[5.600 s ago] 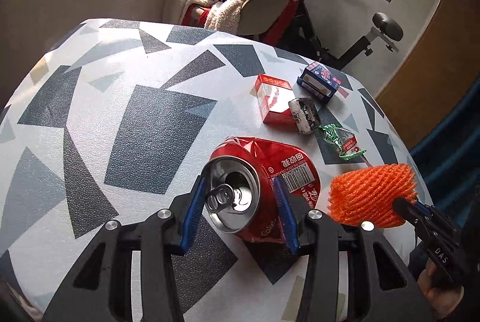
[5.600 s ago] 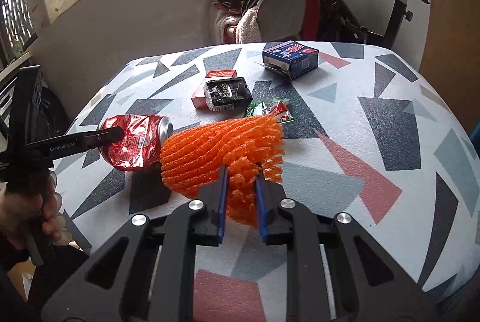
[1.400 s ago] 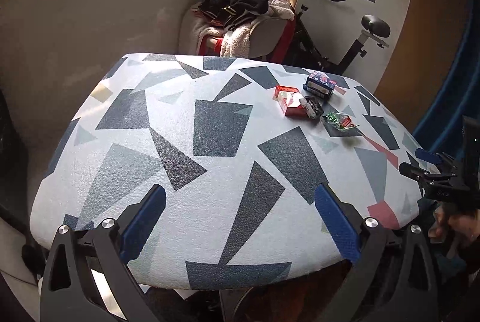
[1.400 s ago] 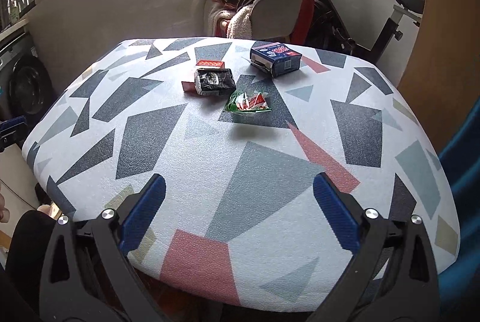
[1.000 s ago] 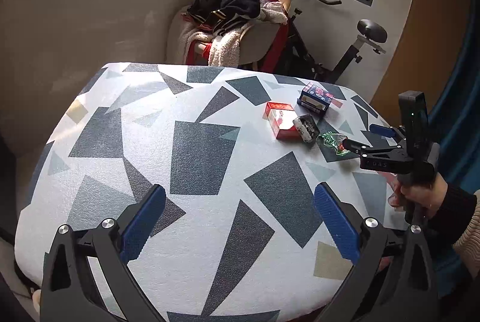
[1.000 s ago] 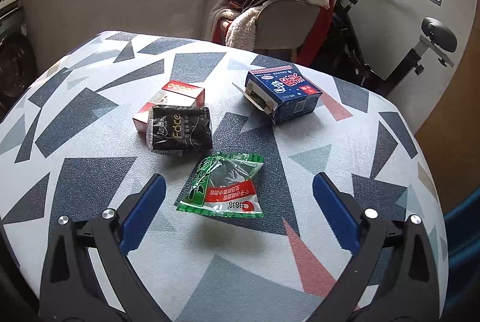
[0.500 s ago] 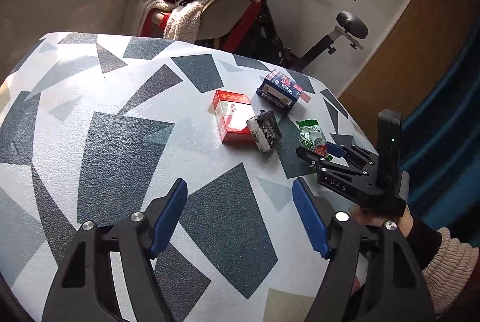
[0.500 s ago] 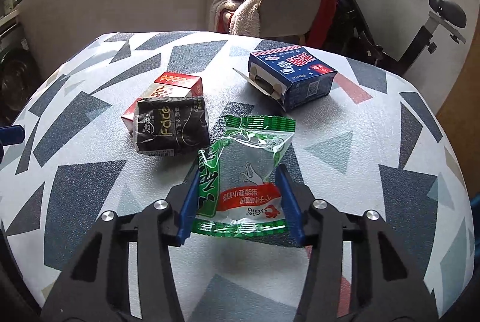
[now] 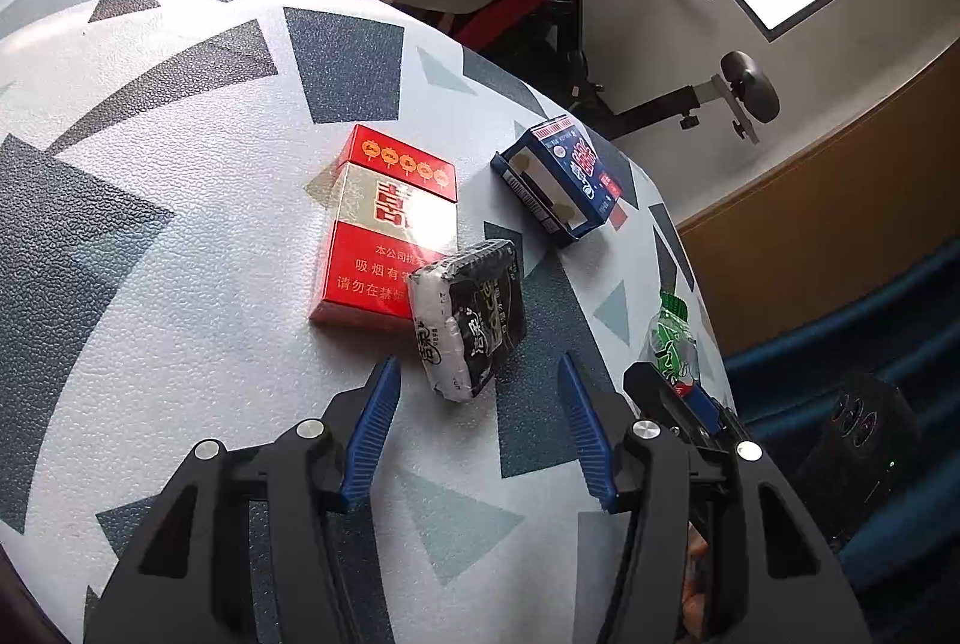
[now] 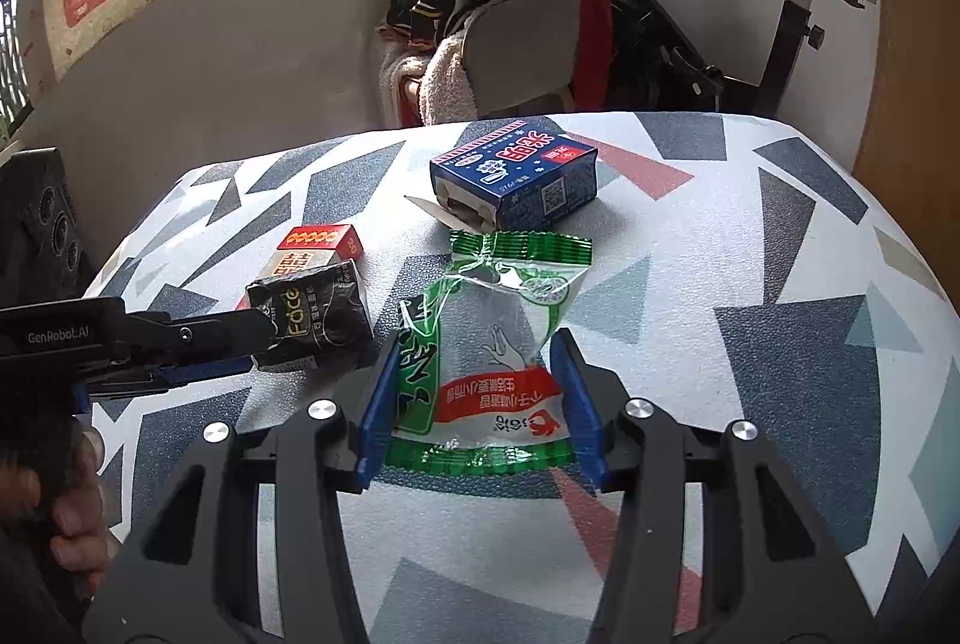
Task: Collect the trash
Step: 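Grasp the black-and-white small package with left gripper while right holds the green bag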
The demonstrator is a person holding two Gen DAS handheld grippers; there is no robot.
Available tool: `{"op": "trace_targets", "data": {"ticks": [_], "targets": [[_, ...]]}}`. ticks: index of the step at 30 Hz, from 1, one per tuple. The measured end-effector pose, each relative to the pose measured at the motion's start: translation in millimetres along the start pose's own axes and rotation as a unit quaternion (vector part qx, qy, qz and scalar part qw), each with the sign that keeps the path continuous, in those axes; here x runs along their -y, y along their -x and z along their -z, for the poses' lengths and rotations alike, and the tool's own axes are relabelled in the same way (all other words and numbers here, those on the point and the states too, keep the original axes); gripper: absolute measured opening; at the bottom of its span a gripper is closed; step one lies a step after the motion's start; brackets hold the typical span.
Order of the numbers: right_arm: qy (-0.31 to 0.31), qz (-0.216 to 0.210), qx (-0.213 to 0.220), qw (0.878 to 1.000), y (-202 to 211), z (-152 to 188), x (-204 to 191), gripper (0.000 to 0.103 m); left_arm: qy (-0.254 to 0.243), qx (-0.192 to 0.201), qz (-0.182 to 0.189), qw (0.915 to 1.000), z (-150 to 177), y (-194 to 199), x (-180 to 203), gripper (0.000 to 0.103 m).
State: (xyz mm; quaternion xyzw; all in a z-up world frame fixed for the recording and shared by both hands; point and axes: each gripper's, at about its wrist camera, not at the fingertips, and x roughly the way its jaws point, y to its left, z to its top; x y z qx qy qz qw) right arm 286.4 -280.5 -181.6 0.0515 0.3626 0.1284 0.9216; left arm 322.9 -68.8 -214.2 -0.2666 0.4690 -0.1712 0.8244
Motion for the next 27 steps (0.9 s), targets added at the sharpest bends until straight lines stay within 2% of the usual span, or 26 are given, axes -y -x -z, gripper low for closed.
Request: {"op": "trace_targets", "data": {"ticks": [3, 4, 5, 6, 7, 8, 12, 17, 19, 23, 27], "targets": [[0.002, 0.000, 0.002, 1.000, 0.5, 0.2, -0.8, 0.051, 0.004, 0.002, -0.007, 1.0000, -3.3, -7.2, -1.7, 0.052], [0.006, -0.001, 0.001, 1.000, 0.0, 0.1, -2.1, 0.051, 0.004, 0.004, -0.009, 0.9999, -3.4, -8.3, -2.3, 0.047], [0.011, 0.001, -0.001, 1.000, -0.7, 0.2, -3.9, 0.051, 0.005, 0.004, -0.010, 0.9999, -3.1, -9.5, -3.3, 0.032], [0.013, 0.003, -0.003, 1.000, -1.5, 0.2, -5.2, 0.051, 0.006, 0.001, -0.012, 0.9999, -2.9, -11.7, -4.7, 0.022], [0.015, 0.006, -0.005, 1.000, -2.8, 0.2, -5.4, 0.051, 0.007, -0.001, -0.011, 0.9999, -1.7, -11.6, -6.6, 0.014], [0.014, 0.010, -0.007, 1.000, -3.7, 0.1, -5.4, 0.051, 0.004, 0.002, -0.009, 1.0000, -0.1, -9.4, -7.8, 0.011], [0.007, 0.014, -0.009, 1.000, -5.2, -0.2, -3.1, 0.051, -0.037, 0.015, -0.017, 0.9991, 7.1, 13.5, -6.1, 0.008], [0.011, 0.027, -0.008, 1.000, -5.0, 0.1, -4.8, 0.051, -0.102, 0.033, -0.018, 0.9941, 25.1, 62.8, -0.8, 0.008], [0.020, 0.036, -0.014, 0.999, -6.6, -0.3, -9.1, 0.051, -0.122, 0.028, -0.001, 0.9922, 36.6, 83.9, -0.9, 0.008], [0.038, 0.052, -0.027, 0.998, -6.1, -5.2, -17.1, 0.051, -0.155, 0.027, -0.010, 0.9875, 64.9, 125.4, -3.2, 0.008], [0.049, 0.040, -0.005, 0.998, 23.7, -8.3, -31.8, 0.051, -0.195, 0.026, -0.026, 0.9801, 98.6, 161.6, -1.4, 0.008]]}}
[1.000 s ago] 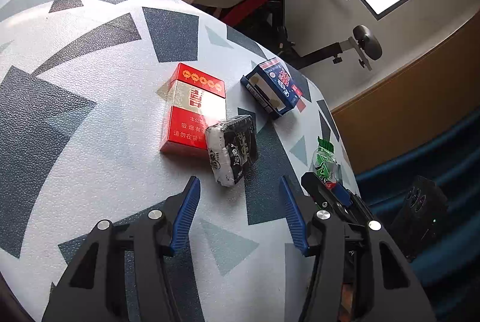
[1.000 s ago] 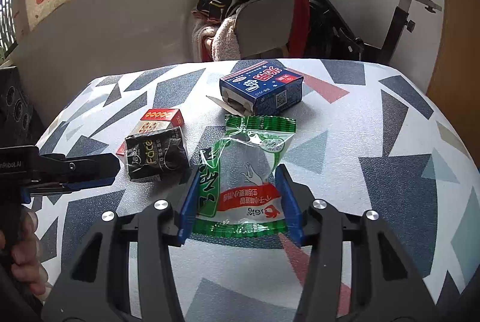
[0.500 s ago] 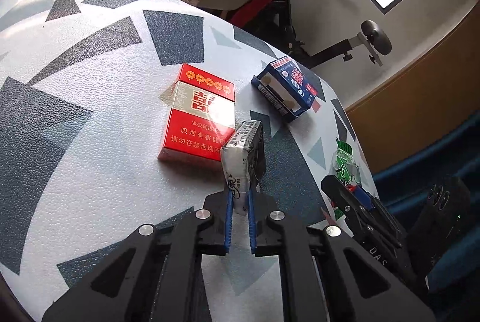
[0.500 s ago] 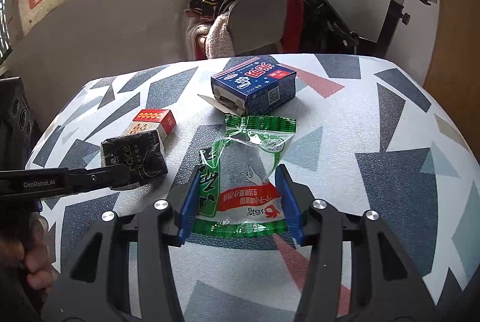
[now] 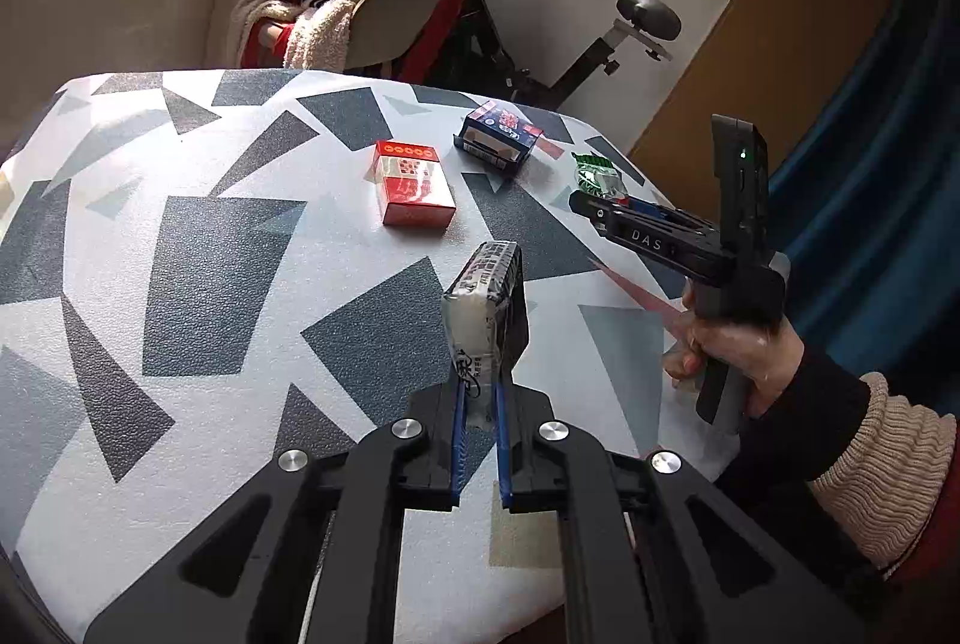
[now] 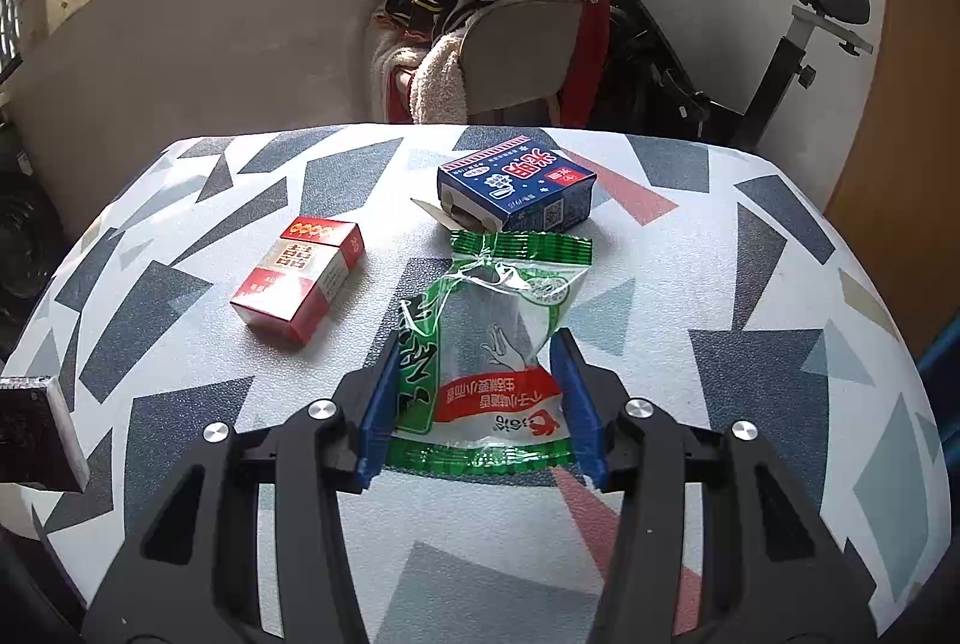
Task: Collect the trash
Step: 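Grasp the black-and-white small package with left gripper while right holds the green bag, then carry the black-and-white package over the bin and open the left gripper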
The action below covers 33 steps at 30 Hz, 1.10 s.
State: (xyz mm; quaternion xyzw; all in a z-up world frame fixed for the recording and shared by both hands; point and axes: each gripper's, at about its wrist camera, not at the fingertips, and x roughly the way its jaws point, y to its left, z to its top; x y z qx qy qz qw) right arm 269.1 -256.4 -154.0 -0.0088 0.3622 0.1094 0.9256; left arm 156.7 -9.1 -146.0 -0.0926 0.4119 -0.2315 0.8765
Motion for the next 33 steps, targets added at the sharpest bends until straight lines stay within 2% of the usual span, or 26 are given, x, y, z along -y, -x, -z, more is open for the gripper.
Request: {"op": "trace_targets", "data": {"ticks": [5, 9, 14, 18, 24, 33], "targets": [[0.014, -0.033, 0.022, 0.999, 51.3, 9.2, -26.3, 0.051, -0.025, -0.007, 0.001, 0.9997, 36.1, 28.3, 11.9, 0.008], [0.019, -0.059, 0.030, 0.998, 90.8, 27.0, -45.8, 0.051, -0.023, -0.011, 0.008, 0.9997, 62.3, 41.4, 20.1, 0.008], [0.025, -0.072, 0.038, 0.996, 134.5, 53.2, -63.3, 0.051, -0.020, -0.016, 0.020, 0.9995, 96.7, 57.6, 34.9, 0.008], [0.015, -0.079, 0.045, 0.996, 164.6, 75.5, -67.3, 0.051, -0.018, -0.035, 0.032, 0.9987, 126.1, 60.7, 45.0, 0.008], [-0.001, -0.081, 0.043, 0.996, 188.7, 98.1, -65.0, 0.051, -0.026, -0.058, 0.029, 0.9976, 154.2, 58.1, 53.1, 0.008], [0.008, -0.082, 0.034, 0.996, 195.7, 110.8, -67.9, 0.051, -0.053, -0.068, 0.031, 0.9958, 158.0, 55.7, 64.4, 0.011]]}}
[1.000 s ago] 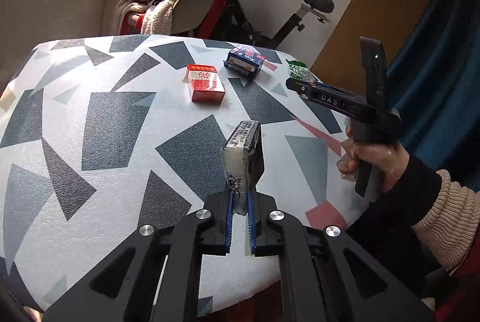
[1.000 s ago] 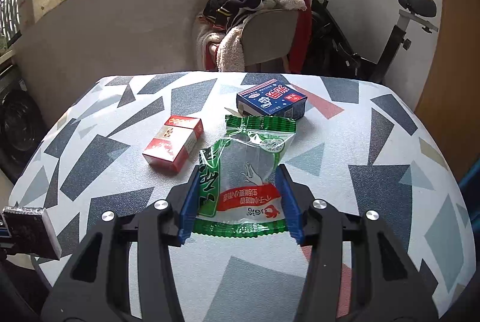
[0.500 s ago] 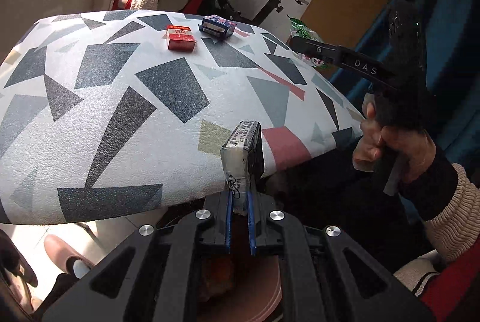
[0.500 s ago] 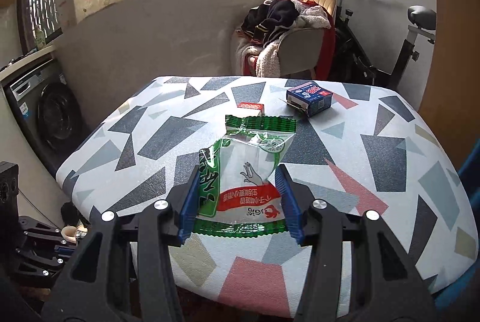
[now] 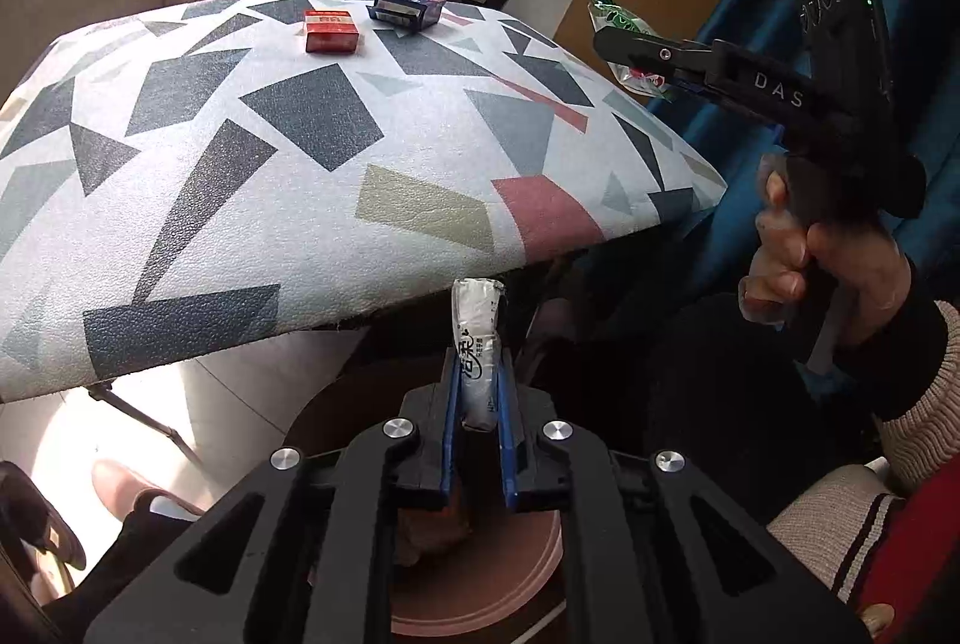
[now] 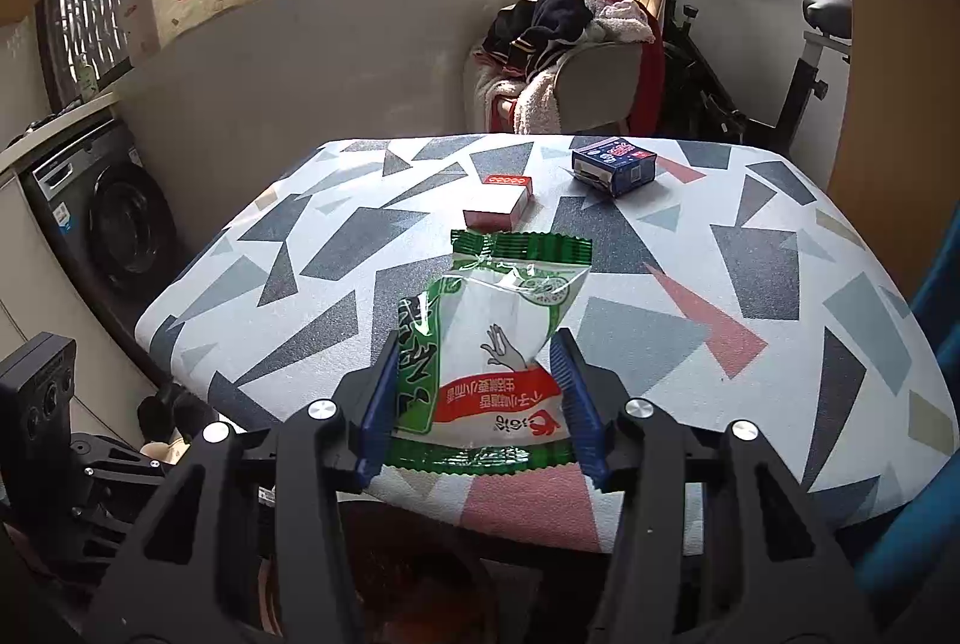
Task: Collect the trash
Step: 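Carry the black-and-white package over the bin and open the left gripper, then lower the green snack bag toward the bin with the right gripper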
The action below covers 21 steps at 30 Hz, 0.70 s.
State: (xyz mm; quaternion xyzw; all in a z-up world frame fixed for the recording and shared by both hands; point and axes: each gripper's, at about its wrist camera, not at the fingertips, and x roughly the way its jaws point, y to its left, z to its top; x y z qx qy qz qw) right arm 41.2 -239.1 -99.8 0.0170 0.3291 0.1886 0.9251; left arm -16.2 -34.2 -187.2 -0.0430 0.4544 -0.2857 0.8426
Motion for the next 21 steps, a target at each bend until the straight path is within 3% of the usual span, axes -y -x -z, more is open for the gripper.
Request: {"op": "trace_targets", "data": {"ticks": [3, 5, 9, 16, 21], "targets": [[-0.006, -0.003, -0.003, 1.000, 0.6, 3.6, 0.0, 0.051, -0.009, -0.001, -0.003, 1.0000, -1.6, 0.3, 3.2, 0.028], [-0.009, -0.006, -0.006, 1.000, 0.7, 6.2, -0.1, 0.051, -0.007, 0.011, -0.014, 0.9998, -3.8, 4.6, 1.5, 0.049], [0.002, -0.012, -0.021, 1.000, -1.8, 14.8, -6.2, 0.051, 0.020, 0.054, -0.031, 0.9979, -12.4, 23.1, -11.9, 0.067], [0.013, -0.032, -0.060, 0.998, -14.1, 38.0, -23.1, 0.051, 0.053, 0.130, -0.107, 0.9843, -27.0, 65.2, -33.7, 0.091], [0.030, -0.055, -0.090, 0.994, -21.6, 55.4, -43.5, 0.051, 0.075, 0.147, -0.162, 0.9730, -32.6, 83.7, -47.6, 0.096]]}}
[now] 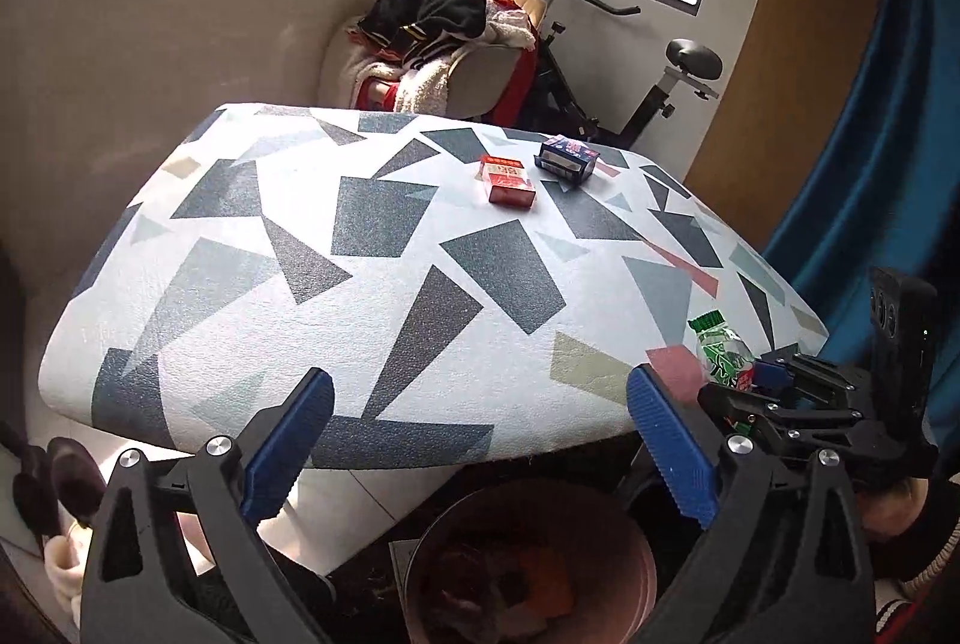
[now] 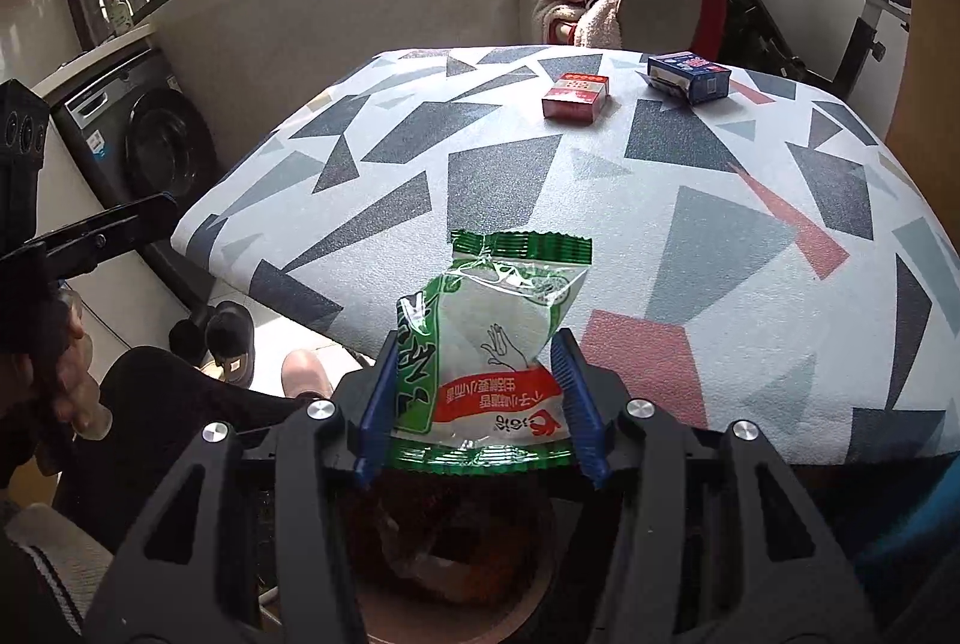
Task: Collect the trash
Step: 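Lower the green snack bag toward the bin with the right gripper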
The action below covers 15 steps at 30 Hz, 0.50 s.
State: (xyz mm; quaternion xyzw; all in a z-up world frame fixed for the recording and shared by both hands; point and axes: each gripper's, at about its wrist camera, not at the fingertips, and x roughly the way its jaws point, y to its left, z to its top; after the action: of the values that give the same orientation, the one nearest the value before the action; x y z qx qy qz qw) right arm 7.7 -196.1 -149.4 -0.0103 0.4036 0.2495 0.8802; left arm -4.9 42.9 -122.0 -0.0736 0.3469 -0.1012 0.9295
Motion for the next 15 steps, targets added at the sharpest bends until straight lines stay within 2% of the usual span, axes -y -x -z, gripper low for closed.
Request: {"op": "trace_targets", "data": {"ticks": [7, 15], "targets": [[0.028, -0.019, -0.041, 0.999, -13.6, 11.9, -16.9, 0.052, 0.016, 0.004, -0.032, 0.9993, 0.5, 5.1, -13.5, 0.097], [0.035, -0.035, -0.077, 0.996, -22.9, 22.6, -24.7, 0.053, 0.013, 0.000, -0.039, 0.9992, 4.6, 4.4, -13.2, 0.097]]}}
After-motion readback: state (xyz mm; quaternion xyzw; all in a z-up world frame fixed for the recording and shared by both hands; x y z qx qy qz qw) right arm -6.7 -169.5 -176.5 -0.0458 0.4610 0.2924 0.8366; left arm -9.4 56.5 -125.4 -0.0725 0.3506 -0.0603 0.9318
